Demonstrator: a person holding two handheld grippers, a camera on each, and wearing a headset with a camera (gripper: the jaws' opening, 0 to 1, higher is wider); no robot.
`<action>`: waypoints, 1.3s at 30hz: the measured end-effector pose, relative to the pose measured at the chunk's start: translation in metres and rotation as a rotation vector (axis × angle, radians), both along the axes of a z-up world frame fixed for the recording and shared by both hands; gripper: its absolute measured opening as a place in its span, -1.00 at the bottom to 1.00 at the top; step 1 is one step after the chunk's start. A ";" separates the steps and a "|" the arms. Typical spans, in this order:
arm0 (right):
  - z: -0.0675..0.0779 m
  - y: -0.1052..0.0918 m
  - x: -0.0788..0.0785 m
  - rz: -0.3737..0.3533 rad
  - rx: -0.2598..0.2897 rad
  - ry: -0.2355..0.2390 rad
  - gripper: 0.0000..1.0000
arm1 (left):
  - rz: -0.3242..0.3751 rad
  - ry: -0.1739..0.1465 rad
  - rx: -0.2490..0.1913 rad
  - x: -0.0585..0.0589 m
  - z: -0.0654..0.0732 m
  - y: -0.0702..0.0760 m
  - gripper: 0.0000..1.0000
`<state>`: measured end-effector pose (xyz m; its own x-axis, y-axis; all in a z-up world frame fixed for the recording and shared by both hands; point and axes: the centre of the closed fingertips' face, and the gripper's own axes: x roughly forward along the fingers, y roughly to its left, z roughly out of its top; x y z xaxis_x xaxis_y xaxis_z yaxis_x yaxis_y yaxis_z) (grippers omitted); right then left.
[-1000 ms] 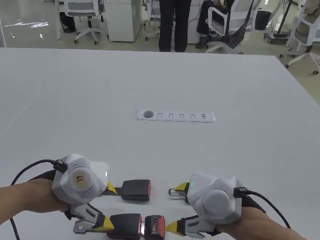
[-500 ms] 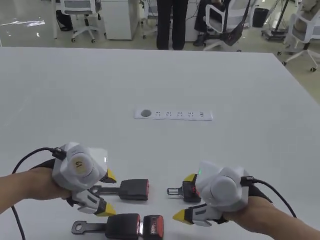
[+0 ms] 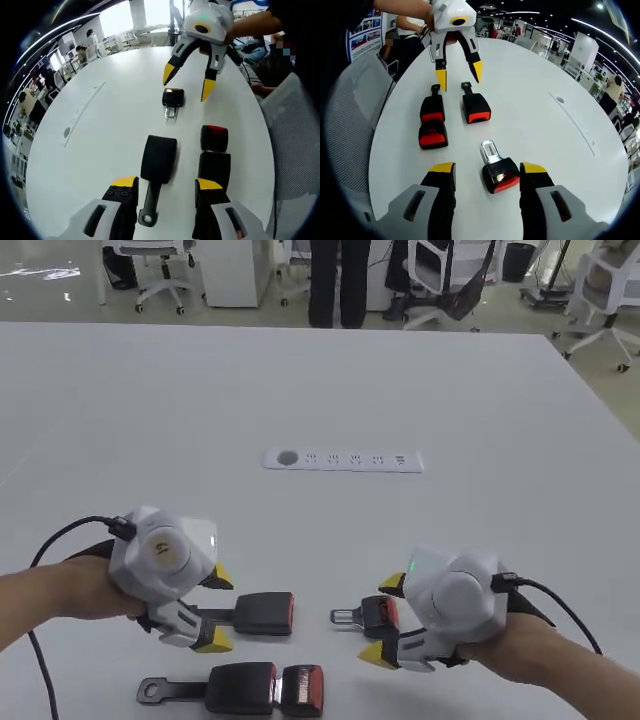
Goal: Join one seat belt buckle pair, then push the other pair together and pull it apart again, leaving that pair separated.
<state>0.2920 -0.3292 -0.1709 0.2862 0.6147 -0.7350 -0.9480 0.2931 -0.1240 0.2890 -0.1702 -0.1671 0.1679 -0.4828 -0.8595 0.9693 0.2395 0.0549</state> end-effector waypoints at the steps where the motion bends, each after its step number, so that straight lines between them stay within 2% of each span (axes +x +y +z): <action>1: -0.001 -0.001 0.002 -0.002 -0.002 0.001 -0.02 | 0.001 0.001 0.002 0.001 -0.001 0.000 -0.08; 10: -0.008 -0.010 0.012 0.006 -0.032 0.015 -0.04 | 0.001 0.014 0.009 0.007 -0.005 -0.003 -0.09; 13: -0.012 -0.013 0.015 0.013 -0.045 0.023 -0.05 | 0.000 0.017 0.011 0.013 -0.009 -0.002 -0.09; 30: -0.027 -0.019 0.023 0.031 -0.088 0.062 -0.11 | -0.032 0.041 0.031 0.023 -0.019 -0.010 -0.11; 39: -0.034 -0.021 0.020 0.037 -0.095 0.087 -0.18 | -0.066 0.058 0.055 0.021 -0.028 -0.016 -0.17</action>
<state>0.3121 -0.3503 -0.2044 0.1975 0.5499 -0.8115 -0.9663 0.2488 -0.0665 0.3100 -0.1860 -0.1952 0.0867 -0.4429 -0.8924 0.9848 0.1735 0.0096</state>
